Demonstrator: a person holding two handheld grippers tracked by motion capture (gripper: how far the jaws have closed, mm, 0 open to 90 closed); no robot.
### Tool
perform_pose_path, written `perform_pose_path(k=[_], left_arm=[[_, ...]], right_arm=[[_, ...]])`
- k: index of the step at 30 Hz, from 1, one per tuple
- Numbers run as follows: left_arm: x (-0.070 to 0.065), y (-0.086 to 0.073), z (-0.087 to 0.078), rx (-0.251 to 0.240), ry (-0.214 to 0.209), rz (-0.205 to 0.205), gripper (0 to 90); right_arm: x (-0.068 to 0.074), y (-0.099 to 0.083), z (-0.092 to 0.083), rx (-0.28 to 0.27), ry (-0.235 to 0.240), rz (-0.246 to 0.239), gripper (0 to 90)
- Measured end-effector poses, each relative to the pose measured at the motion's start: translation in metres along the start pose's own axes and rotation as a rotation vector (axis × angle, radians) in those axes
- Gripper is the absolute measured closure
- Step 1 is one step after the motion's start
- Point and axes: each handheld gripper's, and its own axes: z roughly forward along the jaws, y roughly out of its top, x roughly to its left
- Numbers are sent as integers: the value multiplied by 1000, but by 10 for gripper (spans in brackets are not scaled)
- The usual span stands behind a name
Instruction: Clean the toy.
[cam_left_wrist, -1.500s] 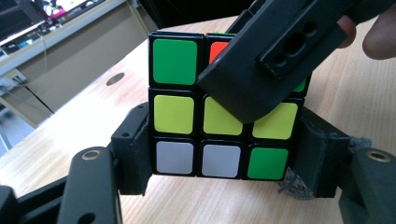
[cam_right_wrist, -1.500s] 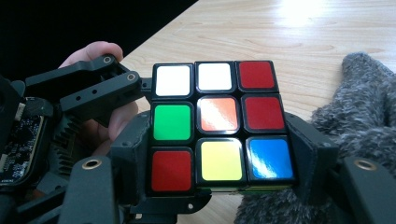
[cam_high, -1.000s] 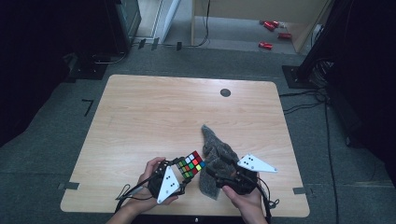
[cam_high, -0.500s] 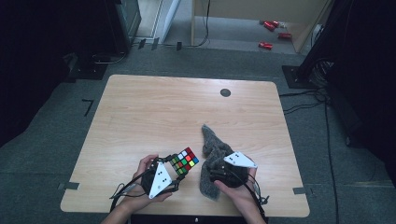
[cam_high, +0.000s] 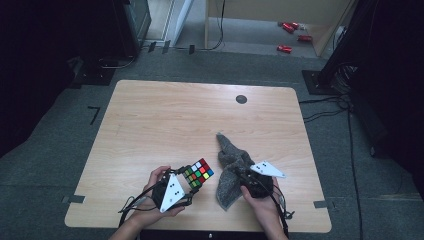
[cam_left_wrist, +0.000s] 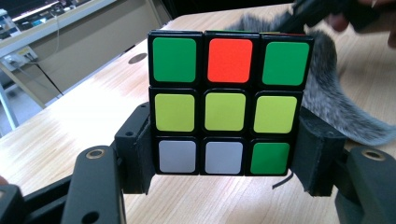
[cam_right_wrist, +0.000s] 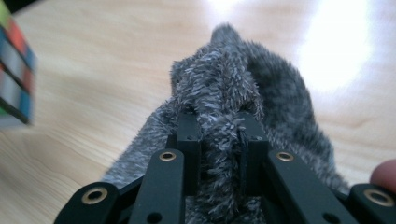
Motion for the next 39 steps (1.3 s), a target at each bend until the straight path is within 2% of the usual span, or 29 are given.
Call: perform_pose_path(k=[1, 3, 8, 9, 13, 17, 22, 26, 31, 35, 39], left_arm=[[-1, 0, 1, 1, -2, 0, 351], [-2, 1, 1, 4, -2, 1, 351], [-8, 2, 8, 18, -14, 6, 351], [-9, 3, 9, 19, -16, 7, 351], [-19, 7, 17, 23, -38, 9, 351], [-29, 10, 21, 29, -63, 38, 351], [-32, 11, 23, 34, -76, 37, 352], [-30, 11, 19, 16, -88, 36, 352], [-29, 12, 18, 4, -93, 35, 352], [-28, 12, 18, -8, -103, 11, 352], [-28, 14, 19, -10, -118, 0, 352]], right_arm=[[1, 4, -9, -45, 17, -3, 764], [1, 6, -12, -62, 27, -3, 764], [9, 14, -34, -173, 85, -21, 764], [13, 16, -39, -200, 104, -35, 764], [32, 18, -47, -245, 167, -86, 762], [49, 16, -45, -227, 215, -133, 760], [66, 11, -42, -206, 258, -164, 760], [64, 11, -40, -205, 248, -176, 759], [54, 10, -36, -196, 214, -149, 759], [59, 10, -40, -198, 228, -158, 761], [65, 12, -44, -211, 266, -163, 760]])
